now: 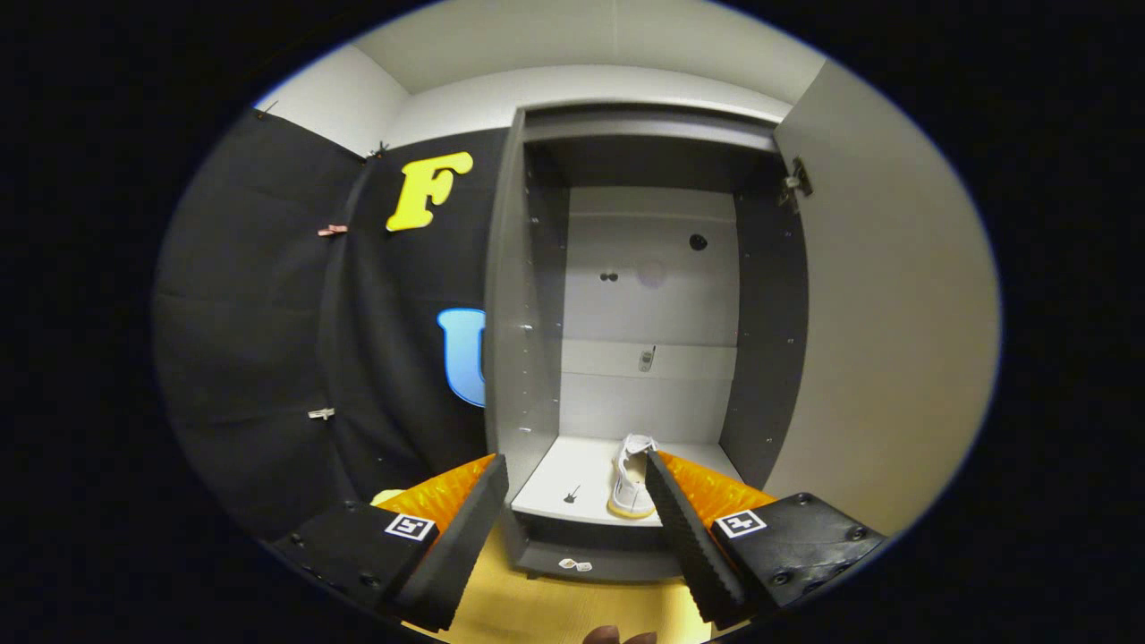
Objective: Open the shoe cabinet door, grab the shoes and put them into the shoe cabinet, then close the shoe cabinet door.
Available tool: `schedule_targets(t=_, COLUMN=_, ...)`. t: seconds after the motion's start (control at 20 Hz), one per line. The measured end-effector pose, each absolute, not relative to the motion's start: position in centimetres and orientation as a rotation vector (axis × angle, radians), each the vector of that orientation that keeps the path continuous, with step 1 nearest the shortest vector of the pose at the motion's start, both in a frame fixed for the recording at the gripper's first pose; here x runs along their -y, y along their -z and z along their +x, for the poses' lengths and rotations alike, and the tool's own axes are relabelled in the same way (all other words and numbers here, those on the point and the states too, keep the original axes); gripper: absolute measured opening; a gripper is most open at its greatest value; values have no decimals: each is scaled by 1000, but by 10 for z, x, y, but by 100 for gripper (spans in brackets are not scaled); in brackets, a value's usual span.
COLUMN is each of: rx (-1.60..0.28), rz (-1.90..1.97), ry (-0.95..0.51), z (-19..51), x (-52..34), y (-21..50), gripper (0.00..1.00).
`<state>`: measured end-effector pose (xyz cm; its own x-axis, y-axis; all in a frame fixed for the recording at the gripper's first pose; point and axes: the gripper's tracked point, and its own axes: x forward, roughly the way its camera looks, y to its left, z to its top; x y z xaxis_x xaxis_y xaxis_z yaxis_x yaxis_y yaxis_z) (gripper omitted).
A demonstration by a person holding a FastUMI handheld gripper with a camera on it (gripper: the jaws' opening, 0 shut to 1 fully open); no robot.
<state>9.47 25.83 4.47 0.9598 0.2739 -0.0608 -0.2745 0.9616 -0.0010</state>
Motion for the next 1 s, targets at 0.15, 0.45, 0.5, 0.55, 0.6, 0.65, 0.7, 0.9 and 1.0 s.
schedule_targets(t=0.15, rx=27, rz=-36, ry=-262, z=54, x=-236, y=-72, gripper=97)
schedule_targets(t=0.45, rx=19, rz=-14, ry=-221, z=-4, x=-188, y=-73, gripper=98)
schedule_targets(t=0.5, rx=34, rz=-18, ry=-207, z=-13, x=-175, y=-76, gripper=98)
schedule_targets(t=0.55, rx=54, rz=-30, ry=-185, z=-22, x=-162, y=-81, gripper=98)
schedule_targets(t=0.6, rx=78, rz=-42, ry=-161, z=-31, x=-147, y=-87, gripper=98)
schedule_targets(t=0.65, rx=100, rz=-53, ry=-130, z=-38, x=-134, y=-94, gripper=98)
schedule_targets(t=0.7, rx=118, rz=-58, ry=-99, z=-46, x=-120, y=-99, gripper=97)
schedule_targets(t=0.9, rx=170, rz=-47, ry=49, z=-67, x=-53, y=-118, gripper=97)
schedule_targets(t=1.0, rx=185, rz=-37, ry=134, z=-73, x=-16, y=-125, gripper=97)
